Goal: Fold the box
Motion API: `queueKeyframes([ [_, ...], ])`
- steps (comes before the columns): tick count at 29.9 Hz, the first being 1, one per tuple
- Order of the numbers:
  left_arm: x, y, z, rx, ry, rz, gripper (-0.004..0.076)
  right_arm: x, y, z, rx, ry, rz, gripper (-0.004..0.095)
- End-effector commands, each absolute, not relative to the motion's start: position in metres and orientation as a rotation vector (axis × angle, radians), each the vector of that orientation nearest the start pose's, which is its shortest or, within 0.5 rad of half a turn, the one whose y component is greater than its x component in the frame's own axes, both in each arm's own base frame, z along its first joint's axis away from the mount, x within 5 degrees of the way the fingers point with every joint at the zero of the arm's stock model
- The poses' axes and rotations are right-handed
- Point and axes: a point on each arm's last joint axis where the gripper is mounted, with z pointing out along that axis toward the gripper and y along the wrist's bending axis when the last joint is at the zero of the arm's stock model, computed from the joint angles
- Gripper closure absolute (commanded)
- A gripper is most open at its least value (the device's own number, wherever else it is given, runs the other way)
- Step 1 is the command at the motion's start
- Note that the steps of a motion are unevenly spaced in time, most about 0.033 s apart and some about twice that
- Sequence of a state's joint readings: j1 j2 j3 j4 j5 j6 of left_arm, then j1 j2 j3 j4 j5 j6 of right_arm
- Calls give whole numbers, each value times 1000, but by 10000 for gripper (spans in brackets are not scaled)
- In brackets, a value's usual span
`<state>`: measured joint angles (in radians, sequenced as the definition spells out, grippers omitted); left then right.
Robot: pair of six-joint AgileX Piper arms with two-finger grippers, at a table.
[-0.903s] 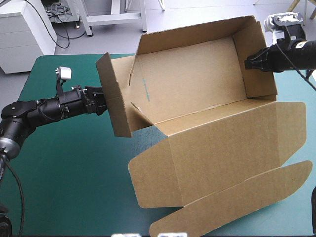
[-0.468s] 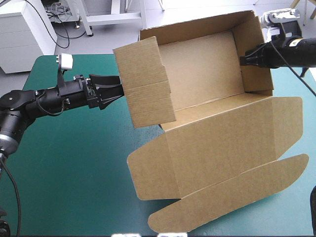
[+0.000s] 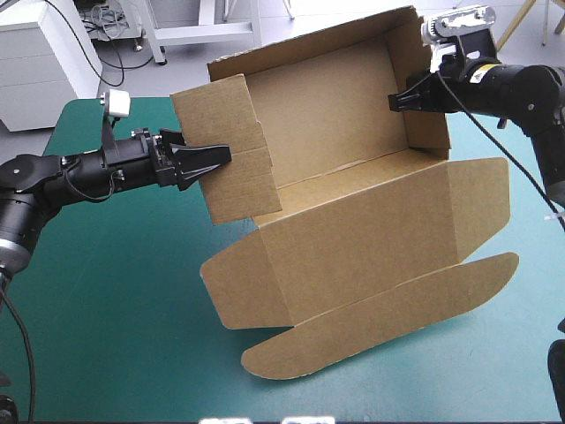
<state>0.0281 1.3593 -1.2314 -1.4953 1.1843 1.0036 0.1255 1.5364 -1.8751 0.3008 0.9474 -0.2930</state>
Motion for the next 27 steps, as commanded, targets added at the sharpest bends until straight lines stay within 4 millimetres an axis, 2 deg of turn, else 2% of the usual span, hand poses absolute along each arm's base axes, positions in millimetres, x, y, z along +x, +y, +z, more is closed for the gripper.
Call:
queueKeyframes([
  [1,256,-82,443,514,1683,-1266,86,304,64,520,-323,1857,316,903],
  [9,255,-112,484,467,1772,-890,121,306,63,524,-301,1806,304,904],
  [14,251,-136,497,423,1759,-755,149,308,61,526,-281,1780,283,903],
  [22,271,-179,487,406,1828,-659,178,310,56,527,-258,1779,217,905],
  [27,282,-195,483,282,1790,-726,197,310,54,527,-231,1779,206,905],
])
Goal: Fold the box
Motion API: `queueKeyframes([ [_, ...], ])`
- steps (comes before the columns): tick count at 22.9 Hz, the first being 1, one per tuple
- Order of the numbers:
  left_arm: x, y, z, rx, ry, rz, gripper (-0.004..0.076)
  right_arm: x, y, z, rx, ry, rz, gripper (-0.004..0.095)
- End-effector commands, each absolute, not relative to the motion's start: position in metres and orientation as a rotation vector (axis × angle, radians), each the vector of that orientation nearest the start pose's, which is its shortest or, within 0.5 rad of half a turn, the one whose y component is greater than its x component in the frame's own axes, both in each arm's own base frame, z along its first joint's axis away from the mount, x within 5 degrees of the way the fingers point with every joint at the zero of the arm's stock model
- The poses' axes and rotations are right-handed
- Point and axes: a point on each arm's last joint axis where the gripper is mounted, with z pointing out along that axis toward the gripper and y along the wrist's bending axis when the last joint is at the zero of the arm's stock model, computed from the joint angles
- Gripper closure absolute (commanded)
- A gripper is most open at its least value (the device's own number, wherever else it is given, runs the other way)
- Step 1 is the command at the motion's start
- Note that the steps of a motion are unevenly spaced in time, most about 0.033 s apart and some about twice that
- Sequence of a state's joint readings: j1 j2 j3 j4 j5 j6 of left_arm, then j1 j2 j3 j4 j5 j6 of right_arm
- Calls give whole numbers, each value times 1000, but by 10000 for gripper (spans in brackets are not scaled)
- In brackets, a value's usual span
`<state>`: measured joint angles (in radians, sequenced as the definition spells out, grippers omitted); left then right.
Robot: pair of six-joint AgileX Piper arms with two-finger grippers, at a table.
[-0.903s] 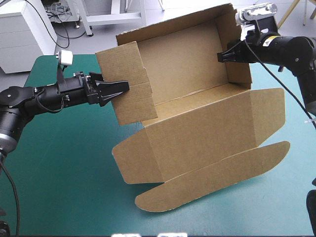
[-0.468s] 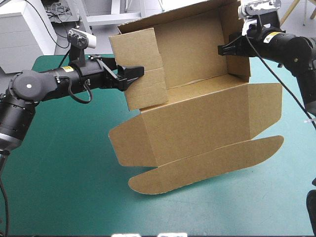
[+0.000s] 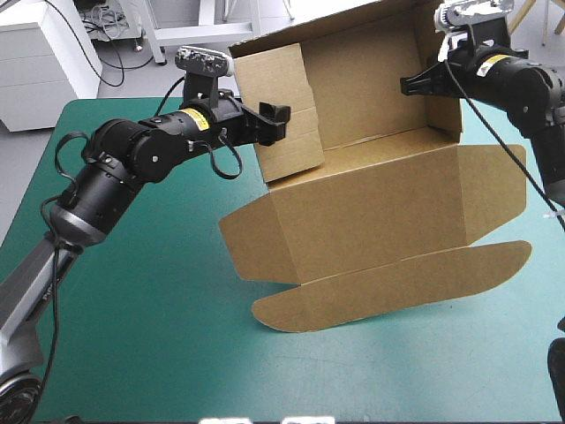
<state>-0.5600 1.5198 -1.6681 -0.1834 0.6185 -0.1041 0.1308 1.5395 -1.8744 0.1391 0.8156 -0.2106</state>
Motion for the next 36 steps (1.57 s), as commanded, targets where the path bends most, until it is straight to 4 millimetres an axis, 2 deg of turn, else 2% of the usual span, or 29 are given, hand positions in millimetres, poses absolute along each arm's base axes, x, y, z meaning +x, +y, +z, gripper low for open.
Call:
queueKeyframes([
  [1,283,-198,482,273,1779,-734,218,310,54,527,-227,1778,211,905],
  [4,285,-206,480,260,1762,-731,311,310,54,527,-223,1778,213,905],
  [9,281,-218,482,290,1715,-743,514,311,54,528,-213,1771,212,904],
  [14,282,-221,479,294,1721,-747,693,313,55,524,-209,1794,227,905],
  [16,283,-222,477,296,1732,-744,734,313,56,522,-210,1811,242,907],
  [20,289,-222,464,293,1830,-708,734,314,57,511,-234,1909,245,907],
  [22,299,-216,451,277,1921,-659,734,320,59,495,-255,2037,262,907],
  [25,318,-196,426,239,2104,-538,734,343,64,458,-282,2231,278,907],
  [27,328,-188,417,217,2144,-502,734,360,68,436,-280,2314,307,907],
  [28,334,-186,413,212,2147,-483,734,371,73,418,-290,2382,327,907],
  [29,336,-185,411,207,2152,-478,734,375,76,410,-302,2414,332,907],
  [34,356,-192,377,250,2311,-346,734,399,124,352,-370,2577,330,907],
  [36,361,-194,364,258,2365,-323,734,403,140,342,-368,2578,322,907],
])
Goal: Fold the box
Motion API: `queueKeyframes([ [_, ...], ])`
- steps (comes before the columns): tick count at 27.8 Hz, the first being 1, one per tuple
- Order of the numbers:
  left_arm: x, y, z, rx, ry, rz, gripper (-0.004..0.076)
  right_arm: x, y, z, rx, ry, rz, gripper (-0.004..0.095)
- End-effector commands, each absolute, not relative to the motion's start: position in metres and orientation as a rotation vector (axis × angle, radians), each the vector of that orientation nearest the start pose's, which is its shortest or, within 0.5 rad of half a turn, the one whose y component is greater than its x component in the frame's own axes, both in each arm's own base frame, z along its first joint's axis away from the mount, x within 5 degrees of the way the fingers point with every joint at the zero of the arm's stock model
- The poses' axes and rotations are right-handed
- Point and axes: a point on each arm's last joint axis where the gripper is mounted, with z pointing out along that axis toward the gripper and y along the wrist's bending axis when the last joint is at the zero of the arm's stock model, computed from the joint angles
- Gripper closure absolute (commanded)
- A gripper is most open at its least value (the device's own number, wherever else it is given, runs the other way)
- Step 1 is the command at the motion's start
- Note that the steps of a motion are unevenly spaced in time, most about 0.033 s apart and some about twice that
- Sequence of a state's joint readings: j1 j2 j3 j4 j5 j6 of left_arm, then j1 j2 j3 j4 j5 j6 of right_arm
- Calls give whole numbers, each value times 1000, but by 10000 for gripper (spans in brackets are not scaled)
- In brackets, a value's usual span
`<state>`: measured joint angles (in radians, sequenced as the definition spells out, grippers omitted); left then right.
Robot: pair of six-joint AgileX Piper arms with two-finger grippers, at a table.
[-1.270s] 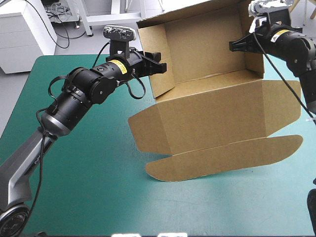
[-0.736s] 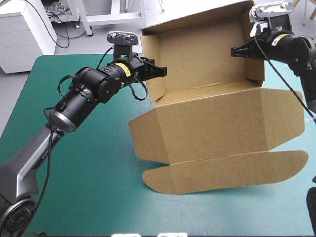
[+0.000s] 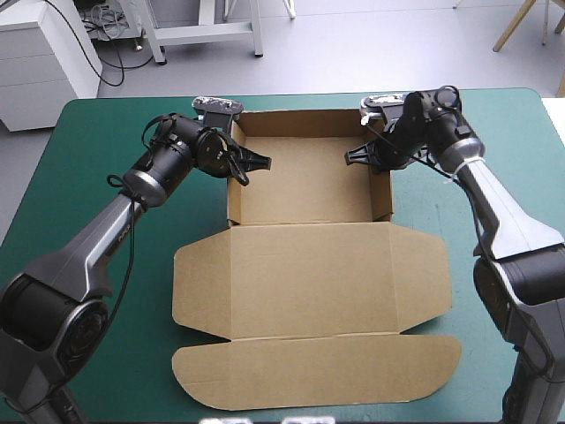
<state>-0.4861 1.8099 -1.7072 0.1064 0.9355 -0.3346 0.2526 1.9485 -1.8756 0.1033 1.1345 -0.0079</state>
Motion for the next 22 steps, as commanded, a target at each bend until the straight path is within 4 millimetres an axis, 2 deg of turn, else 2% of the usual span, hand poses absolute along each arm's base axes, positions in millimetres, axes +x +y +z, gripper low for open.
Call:
queueKeyframes([
  [1,363,-196,356,266,2395,-308,734,405,146,336,-363,2586,336,907],
  [3,367,-198,343,314,2439,-271,734,408,151,328,-347,2603,355,908],
  [10,374,-200,324,394,2497,-225,726,412,150,317,-341,2645,314,908],
  [13,376,-194,318,385,2554,-246,640,412,148,314,-346,2664,272,899],
  [14,377,-190,316,365,2581,-258,576,412,147,314,-348,2666,266,879],
  [16,378,-185,315,339,2601,-276,482,412,147,314,-357,2666,263,797],
  [17,380,-182,316,317,2606,-294,410,412,148,314,-368,2662,264,724],
  [19,380,-179,318,303,2604,-302,316,412,148,314,-381,2657,264,545],
  [22,380,-174,324,305,2584,-273,225,414,146,316,-376,2629,257,202],
])
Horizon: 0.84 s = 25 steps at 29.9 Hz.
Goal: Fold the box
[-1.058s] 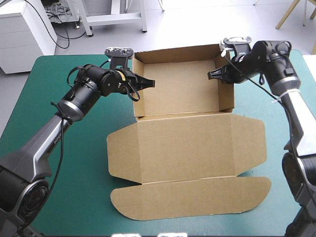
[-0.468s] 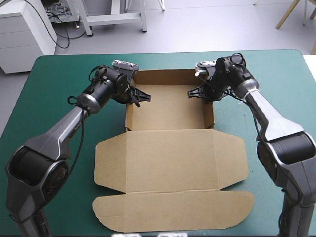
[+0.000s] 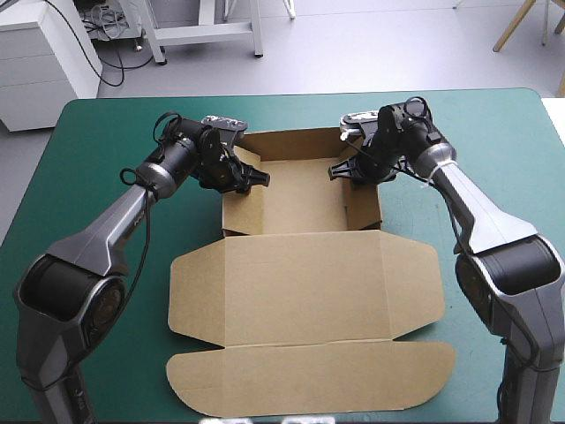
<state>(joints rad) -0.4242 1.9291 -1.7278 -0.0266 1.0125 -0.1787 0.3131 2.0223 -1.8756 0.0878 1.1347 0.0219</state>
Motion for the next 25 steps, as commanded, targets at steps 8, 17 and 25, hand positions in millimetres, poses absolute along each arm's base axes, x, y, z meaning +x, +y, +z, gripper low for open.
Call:
queueKeyframes([
  [8,369,-165,355,305,2503,-231,214,409,138,336,-337,2577,254,7],
  [17,319,-141,433,345,2298,-254,226,365,119,412,-330,2393,231,7],
  [25,244,-108,488,466,2177,-203,388,313,101,470,-338,2247,225,7],
])
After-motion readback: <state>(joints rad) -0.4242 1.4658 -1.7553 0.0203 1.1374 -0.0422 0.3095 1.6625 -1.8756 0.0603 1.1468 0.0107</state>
